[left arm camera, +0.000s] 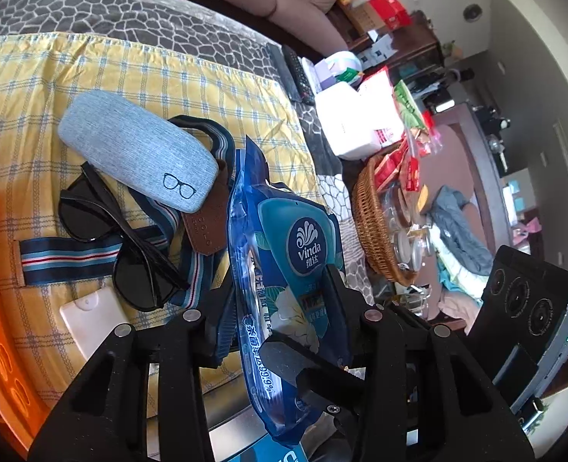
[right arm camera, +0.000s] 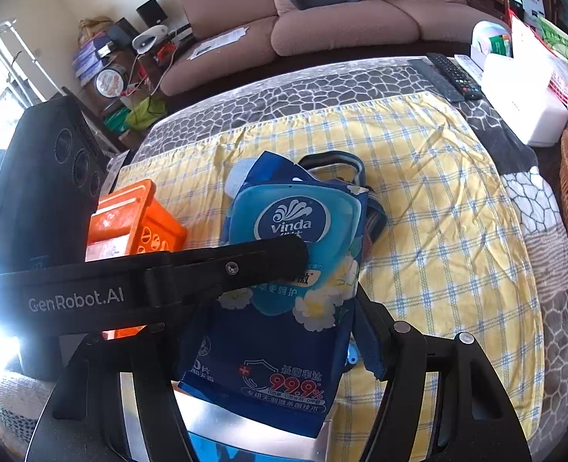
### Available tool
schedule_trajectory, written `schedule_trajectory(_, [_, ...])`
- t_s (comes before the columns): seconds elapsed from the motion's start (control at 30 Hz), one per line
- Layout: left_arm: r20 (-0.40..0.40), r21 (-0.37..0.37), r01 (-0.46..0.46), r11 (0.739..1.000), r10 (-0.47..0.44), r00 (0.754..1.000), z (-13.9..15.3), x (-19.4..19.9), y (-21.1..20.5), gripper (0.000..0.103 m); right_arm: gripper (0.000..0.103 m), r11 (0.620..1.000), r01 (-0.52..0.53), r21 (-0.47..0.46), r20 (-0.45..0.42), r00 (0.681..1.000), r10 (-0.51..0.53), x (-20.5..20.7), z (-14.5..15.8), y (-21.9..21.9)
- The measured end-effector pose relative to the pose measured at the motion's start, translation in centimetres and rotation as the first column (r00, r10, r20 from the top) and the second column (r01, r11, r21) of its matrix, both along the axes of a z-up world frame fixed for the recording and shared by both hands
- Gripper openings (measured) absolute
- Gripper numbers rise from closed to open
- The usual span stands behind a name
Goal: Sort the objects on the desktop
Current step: 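Carry the wipes pack to the orange basket beside the mask bag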
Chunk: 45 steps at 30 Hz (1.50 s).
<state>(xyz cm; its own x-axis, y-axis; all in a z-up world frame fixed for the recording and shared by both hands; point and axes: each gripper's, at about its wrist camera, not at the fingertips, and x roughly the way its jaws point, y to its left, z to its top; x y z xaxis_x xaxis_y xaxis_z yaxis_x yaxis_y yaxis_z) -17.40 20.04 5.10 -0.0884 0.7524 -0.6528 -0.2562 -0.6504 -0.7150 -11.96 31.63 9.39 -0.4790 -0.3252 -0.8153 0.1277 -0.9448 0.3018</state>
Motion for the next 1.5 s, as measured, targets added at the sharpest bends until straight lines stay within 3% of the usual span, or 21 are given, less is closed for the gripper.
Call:
schedule_trajectory(0.37, [-0.049,0.016,-0.087,0.996,0.088,0.995,3.2,0.0,-9.1,0.039,0.068,0.996,-0.088,0.021,-0.039,0.995,0.089,-0.2,2.8,-7.7])
schedule_trajectory(0.67, [-0.055,0.013,-0.182,0.983,0.182,0.982,3.6,-0.2,-18.1,0.038,0.068,0.985,-0.175,0.011,-0.045,0.984,0.175,-0.8,3.1,-16.1])
schedule_trajectory(0.93, [-0.024,0.017,-0.239,0.971,0.24,0.971,1.7,-1.3,-24.2,0.037,0.068,0.979,-0.205,0.006,-0.025,0.978,0.205,-1.5,1.6,-22.5])
schedule_trajectory(1.17, [0.025,0.02,-0.25,0.968,0.25,0.968,-1.6,-2.9,-27.0,0.037,0.068,0.984,-0.173,0.05,0.035,0.985,0.171,-2.9,-1.4,-25.5])
schedule_trajectory(1.5, [0.035,0.013,-0.275,0.961,0.274,0.961,-3.9,-3.3,-29.5,0.037,0.067,0.966,-0.157,0.205,0.083,0.986,0.143,-3.5,-5.2,-27.7])
